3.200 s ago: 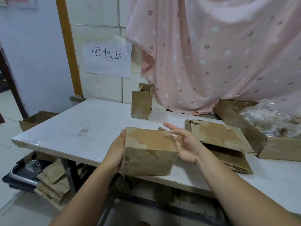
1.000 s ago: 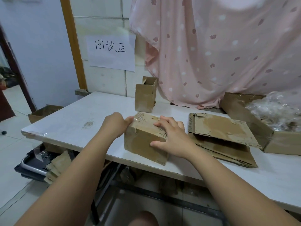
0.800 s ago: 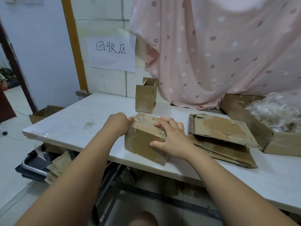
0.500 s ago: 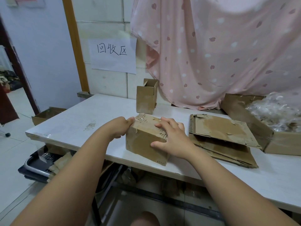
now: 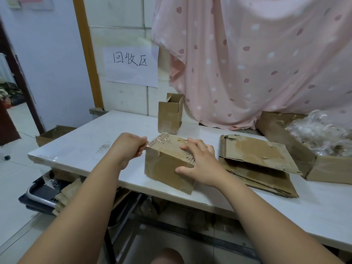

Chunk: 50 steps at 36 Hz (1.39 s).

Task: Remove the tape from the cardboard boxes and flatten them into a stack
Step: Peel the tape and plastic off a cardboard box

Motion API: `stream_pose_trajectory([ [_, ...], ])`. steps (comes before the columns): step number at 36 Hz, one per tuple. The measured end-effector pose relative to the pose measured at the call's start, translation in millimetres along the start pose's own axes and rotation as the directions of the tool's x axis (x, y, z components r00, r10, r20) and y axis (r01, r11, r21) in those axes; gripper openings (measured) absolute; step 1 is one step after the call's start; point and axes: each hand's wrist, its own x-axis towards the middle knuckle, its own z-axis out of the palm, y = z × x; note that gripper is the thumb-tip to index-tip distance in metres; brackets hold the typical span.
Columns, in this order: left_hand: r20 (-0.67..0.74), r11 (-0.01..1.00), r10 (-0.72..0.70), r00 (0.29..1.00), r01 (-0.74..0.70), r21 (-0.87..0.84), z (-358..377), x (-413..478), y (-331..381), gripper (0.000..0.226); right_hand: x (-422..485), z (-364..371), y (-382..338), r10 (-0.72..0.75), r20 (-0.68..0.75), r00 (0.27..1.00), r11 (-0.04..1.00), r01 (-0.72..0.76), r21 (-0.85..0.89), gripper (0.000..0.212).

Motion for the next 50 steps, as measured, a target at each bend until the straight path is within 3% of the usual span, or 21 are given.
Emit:
stream_pose_trajectory([
  [3,0.12,0.976,0.014,0.993,0.013,-0.22,-7,-4,-14,0.02,1,0,0,-0.001,0.005,1.0,1.0,0.001,0.009,0.068],
  [6,0.139,0.928,0.025,0.99,0.029,-0.372,-3,-7,-26,0.022,1,0,1,-0.005,0.008,1.0,1.0,0.005,0.016,0.068],
  [13,0.16,0.852,0.11,0.981,-0.011,-0.523,3,-9,-42,0.021,1,-7,7,-0.058,0.034,0.998,0.997,0.056,0.053,0.065],
  [18,-0.018,0.917,0.269,0.963,-0.262,-0.299,11,-19,-43,0.024,4,-15,13,-0.089,0.102,0.991,0.992,0.078,0.103,0.06],
  [23,-0.212,0.905,0.401,0.891,-0.421,-0.056,25,-26,-46,0.021,7,-19,20,-0.108,0.128,0.986,0.988,0.092,0.128,0.061],
  [29,-0.205,0.794,0.604,0.77,-0.558,0.242,28,-25,-40,0.021,7,-23,24,-0.142,0.179,0.973,0.983,0.118,0.138,0.061],
  [32,-0.116,0.844,0.527,0.842,-0.502,0.19,23,-20,-34,0.024,7,-22,24,-0.148,0.169,0.974,0.981,0.123,0.15,0.061],
  [35,-0.079,0.93,0.332,0.94,-0.34,-0.137,18,-19,-38,0.024,6,-20,25,-0.148,0.149,0.978,0.981,0.126,0.149,0.061],
  [38,0.028,0.923,0.251,0.968,-0.231,-0.307,12,-23,-46,0.023,7,-19,23,-0.143,0.14,0.98,0.982,0.122,0.144,0.062],
  [43,0.01,0.904,0.248,0.969,-0.228,-0.363,12,-34,-52,0.02,6,-20,22,-0.132,0.148,0.98,0.982,0.109,0.152,0.061],
  [50,-0.162,0.897,0.338,0.927,-0.37,-0.242,25,-39,-52,0.02,4,-20,26,-0.132,0.149,0.98,0.98,0.106,0.171,0.06],
])
